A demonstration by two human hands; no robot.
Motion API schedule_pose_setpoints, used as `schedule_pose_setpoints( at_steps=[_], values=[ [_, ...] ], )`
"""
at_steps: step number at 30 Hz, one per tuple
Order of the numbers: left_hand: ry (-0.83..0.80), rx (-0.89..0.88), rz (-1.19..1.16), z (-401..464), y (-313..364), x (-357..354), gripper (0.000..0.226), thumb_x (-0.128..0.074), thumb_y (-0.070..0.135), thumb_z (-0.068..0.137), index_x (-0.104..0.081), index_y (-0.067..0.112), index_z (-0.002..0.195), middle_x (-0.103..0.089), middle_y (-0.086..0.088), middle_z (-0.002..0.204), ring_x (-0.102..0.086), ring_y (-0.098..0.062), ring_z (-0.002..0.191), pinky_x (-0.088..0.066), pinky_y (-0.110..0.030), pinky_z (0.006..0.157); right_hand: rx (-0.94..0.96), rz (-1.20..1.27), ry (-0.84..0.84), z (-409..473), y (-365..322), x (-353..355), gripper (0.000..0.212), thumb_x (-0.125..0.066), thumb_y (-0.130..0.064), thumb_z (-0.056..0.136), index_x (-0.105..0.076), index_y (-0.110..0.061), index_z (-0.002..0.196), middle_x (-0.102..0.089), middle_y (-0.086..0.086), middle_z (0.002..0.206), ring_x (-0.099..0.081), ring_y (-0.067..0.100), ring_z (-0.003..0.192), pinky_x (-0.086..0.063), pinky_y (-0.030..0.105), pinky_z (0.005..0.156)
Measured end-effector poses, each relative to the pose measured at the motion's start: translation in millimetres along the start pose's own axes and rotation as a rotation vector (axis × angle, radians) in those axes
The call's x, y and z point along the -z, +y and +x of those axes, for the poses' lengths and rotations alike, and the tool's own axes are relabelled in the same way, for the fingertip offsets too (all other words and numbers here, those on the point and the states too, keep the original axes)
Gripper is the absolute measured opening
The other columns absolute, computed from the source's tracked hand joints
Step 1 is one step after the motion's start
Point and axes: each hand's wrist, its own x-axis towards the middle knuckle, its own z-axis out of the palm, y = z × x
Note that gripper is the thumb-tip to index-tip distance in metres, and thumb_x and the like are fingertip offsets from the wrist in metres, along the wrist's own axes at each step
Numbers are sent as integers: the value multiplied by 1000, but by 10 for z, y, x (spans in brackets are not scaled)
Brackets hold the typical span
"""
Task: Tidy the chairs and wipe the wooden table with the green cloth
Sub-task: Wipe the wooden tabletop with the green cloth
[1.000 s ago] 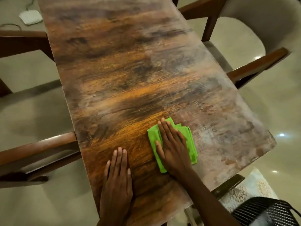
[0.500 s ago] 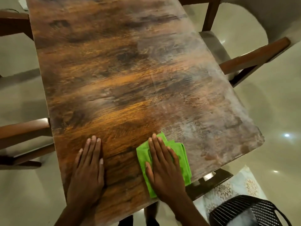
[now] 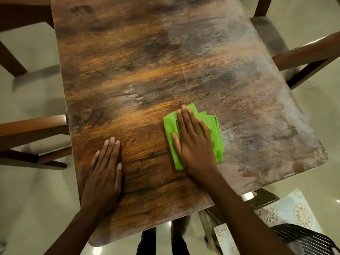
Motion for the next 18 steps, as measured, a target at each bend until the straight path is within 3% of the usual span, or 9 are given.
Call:
schedule_pose_setpoints(
  at_steps=[4,9,13,18],
  values=[
    [69,122,-70,75,325,-41,62,-27,32,111,-16,14,170,-12,-1,178,-8,-15,165,-15,-51,132,-9,4,-57,-791,23,44,72,-36,-45,112,-7,-16,171,2,1,179,0,16,165,-17,44,131],
    [118,86,-27,637,1099,-366,61,-26,29,113,-14,12,170,-9,-3,178,-5,-16,165,-12,-43,133,6,-36,-59,-905,74,19,74,-38,-46,109,-11,-16,170,-2,1,179,-5,17,165,-18,44,129],
    [90,124,85,790,1098,-493,62,-22,29,113,-5,12,170,0,-4,179,2,-16,165,-12,-43,133,41,-13,-19,-417,221,42,71,-34,-44,110,-9,-17,171,-1,0,179,-3,14,165,-17,42,131],
    [98,115,109,776,1135,-479,63,-24,28,112,-7,10,170,-3,-6,179,0,-19,165,-16,-46,133,10,-43,65,942,441,52,69,-27,-47,111,-13,-15,170,-9,2,179,-9,15,165,-17,41,130]
  ],
)
